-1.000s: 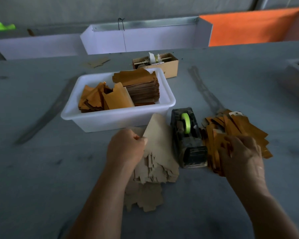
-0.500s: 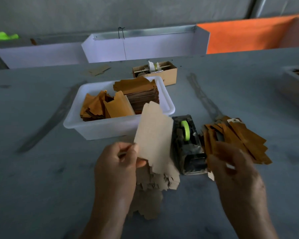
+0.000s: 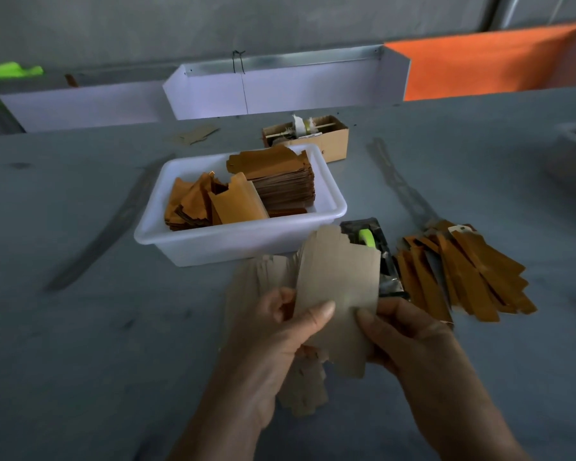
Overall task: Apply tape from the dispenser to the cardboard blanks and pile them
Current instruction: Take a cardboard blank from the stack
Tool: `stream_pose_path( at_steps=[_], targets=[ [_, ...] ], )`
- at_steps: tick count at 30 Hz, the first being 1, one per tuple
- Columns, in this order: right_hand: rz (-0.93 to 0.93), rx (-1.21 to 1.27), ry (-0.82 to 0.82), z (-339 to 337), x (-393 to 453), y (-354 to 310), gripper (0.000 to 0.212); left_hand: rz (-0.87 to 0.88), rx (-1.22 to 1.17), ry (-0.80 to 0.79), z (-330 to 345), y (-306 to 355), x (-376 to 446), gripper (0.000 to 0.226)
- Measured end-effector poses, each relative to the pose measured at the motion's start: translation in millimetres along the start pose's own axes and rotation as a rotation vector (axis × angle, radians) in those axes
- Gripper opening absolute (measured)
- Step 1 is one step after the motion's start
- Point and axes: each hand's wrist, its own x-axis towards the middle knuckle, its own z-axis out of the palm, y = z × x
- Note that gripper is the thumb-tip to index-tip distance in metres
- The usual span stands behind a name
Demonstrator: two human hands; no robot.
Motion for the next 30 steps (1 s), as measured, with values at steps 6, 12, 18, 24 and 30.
stream_pose_path(
  at_steps=[6,12,18,24,30],
  targets=[
    [0.030,-0.072,-0.042,-5.6,2.2,6.3,0.019,-0.014,0.096,0.025,9.9,2.6,7.9,0.026],
    [-0.450,-0.787,0.273,1.2,-7.0,4.0,0.017,0.096,0.157,0.170,26.0,-8.2,5.7,0.007],
    [-0.444,-0.593,0.203,13.5,-14.6,2.4,0.022,0.233,0.256,0.236,30.0,-11.9,4.7,0.001],
    [-0.404,-0.449,0.083,19.1,-19.4,0.3,0.021,0.142,0.092,0.020,29.1,-7.5,-4.9,0.016],
    [-0.339,-0.486,0.064,14.7,-14.5,4.5,0.017,0.148,0.221,-0.083,20.8,-4.7,-6.7,0.031]
  ],
)
